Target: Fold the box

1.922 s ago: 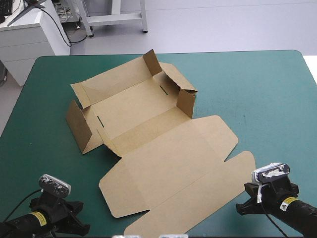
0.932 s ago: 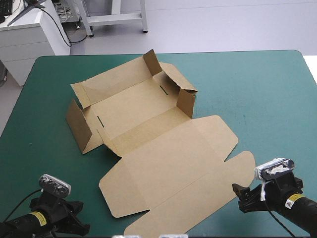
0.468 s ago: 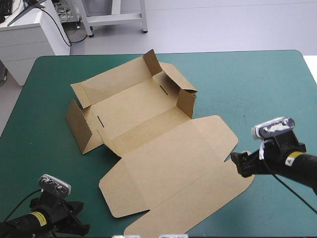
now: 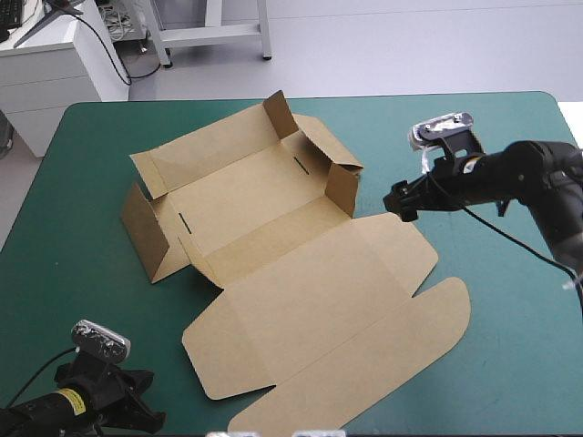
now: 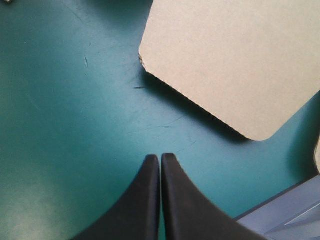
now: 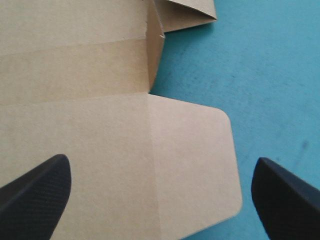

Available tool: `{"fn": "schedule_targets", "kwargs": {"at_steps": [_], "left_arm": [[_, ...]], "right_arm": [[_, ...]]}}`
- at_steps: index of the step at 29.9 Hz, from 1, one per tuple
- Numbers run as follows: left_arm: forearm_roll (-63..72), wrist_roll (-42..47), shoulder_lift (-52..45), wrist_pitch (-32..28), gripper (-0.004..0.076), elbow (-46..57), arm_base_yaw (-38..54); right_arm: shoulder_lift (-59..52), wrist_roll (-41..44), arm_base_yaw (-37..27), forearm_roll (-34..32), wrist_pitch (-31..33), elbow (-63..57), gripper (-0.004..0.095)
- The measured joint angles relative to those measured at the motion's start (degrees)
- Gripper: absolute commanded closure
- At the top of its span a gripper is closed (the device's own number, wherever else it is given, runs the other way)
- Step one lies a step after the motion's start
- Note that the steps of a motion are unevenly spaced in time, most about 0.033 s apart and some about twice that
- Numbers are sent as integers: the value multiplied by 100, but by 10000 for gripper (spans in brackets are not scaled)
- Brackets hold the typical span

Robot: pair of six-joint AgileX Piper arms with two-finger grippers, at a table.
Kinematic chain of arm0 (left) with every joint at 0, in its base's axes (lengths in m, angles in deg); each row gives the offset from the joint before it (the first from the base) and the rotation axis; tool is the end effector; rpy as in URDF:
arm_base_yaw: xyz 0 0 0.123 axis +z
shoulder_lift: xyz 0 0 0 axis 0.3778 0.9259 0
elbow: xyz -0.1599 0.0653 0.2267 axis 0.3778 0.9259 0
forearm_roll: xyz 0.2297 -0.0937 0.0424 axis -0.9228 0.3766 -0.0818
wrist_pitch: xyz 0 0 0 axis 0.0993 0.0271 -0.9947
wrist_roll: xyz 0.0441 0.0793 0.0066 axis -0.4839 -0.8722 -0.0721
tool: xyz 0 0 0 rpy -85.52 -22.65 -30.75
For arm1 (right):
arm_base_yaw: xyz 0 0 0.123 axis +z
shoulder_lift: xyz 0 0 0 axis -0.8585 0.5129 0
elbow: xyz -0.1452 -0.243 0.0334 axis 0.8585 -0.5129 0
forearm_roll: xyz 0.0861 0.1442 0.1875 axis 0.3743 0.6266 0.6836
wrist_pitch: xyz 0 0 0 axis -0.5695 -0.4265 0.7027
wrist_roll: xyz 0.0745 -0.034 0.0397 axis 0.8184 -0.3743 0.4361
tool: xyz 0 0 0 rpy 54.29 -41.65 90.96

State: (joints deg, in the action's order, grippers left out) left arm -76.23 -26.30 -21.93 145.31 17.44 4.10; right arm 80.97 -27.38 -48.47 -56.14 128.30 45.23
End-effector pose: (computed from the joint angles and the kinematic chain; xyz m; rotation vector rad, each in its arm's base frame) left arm 0.0462 -0.0301 0.2588 0.5247 2.4478 -0.3056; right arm 0.2795 0.0778 0.3934 -0.5375 2.3928 0.3491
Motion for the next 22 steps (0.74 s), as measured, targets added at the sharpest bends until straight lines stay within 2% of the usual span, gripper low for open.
{"fn": "schedule_targets", "kwargs": {"at_steps": [8,22], "left_arm": [[0,0,0,0,732,0,0],[-5,0,0,0,732,0,0]], "right_arm": [[1373,-480,5,1035,174,1153,5],[3561,-804,57,1333,584,2703,6]]}}
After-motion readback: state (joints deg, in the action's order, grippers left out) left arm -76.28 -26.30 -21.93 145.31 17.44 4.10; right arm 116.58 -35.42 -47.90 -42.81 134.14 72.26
